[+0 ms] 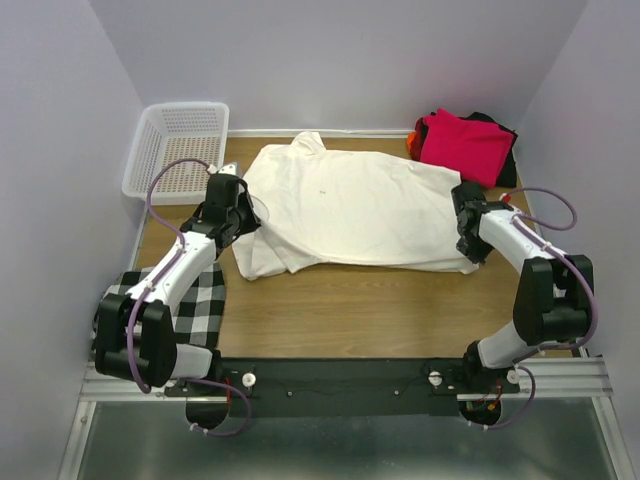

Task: Fold and stack the t-shirts
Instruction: Flatten out the tshirt, then fold the flattened tshirt in 1/3 of the way

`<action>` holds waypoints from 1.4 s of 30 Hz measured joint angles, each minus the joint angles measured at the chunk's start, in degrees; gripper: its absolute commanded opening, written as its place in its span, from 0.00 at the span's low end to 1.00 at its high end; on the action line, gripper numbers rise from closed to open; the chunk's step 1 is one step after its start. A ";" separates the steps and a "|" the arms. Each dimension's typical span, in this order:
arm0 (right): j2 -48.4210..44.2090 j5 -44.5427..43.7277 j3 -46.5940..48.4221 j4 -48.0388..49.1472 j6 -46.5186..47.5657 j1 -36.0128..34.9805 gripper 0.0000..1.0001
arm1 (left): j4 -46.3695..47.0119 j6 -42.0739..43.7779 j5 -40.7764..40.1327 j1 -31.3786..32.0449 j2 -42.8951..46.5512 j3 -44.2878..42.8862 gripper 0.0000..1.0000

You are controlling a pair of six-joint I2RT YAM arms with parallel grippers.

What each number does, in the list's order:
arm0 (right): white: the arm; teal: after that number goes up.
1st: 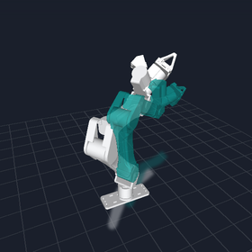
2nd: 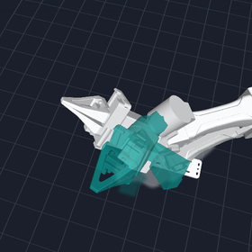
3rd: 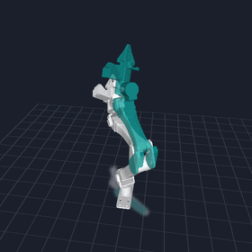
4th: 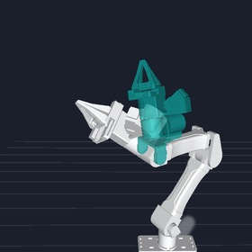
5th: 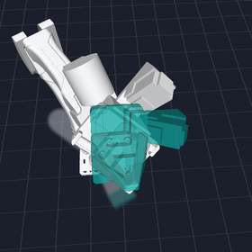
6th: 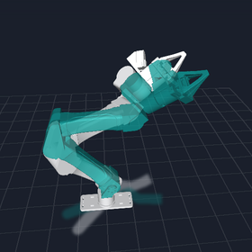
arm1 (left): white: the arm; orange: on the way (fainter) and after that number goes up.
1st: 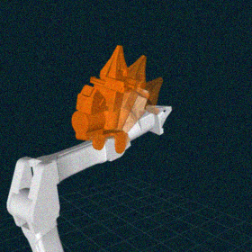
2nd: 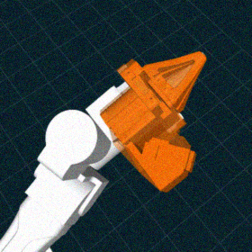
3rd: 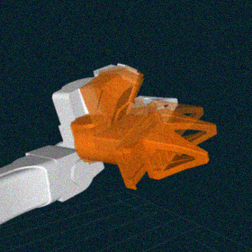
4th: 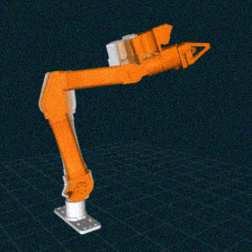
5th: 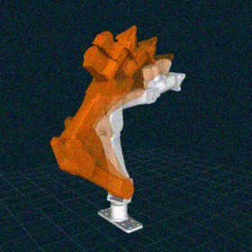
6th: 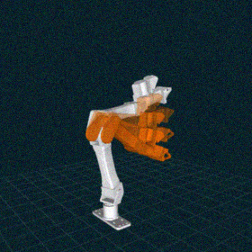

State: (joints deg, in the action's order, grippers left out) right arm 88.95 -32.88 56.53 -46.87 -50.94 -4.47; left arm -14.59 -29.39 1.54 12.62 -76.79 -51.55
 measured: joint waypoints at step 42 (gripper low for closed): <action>13.66 0.13 12.74 6.38 6.47 0.85 0.01 | 5.55 6.19 -3.23 0.00 -22.67 -21.62 0.00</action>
State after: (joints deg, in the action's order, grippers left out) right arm 102.61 -32.75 69.28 -40.49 -44.47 -3.62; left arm -9.04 -23.20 -1.69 12.62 -99.46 -73.17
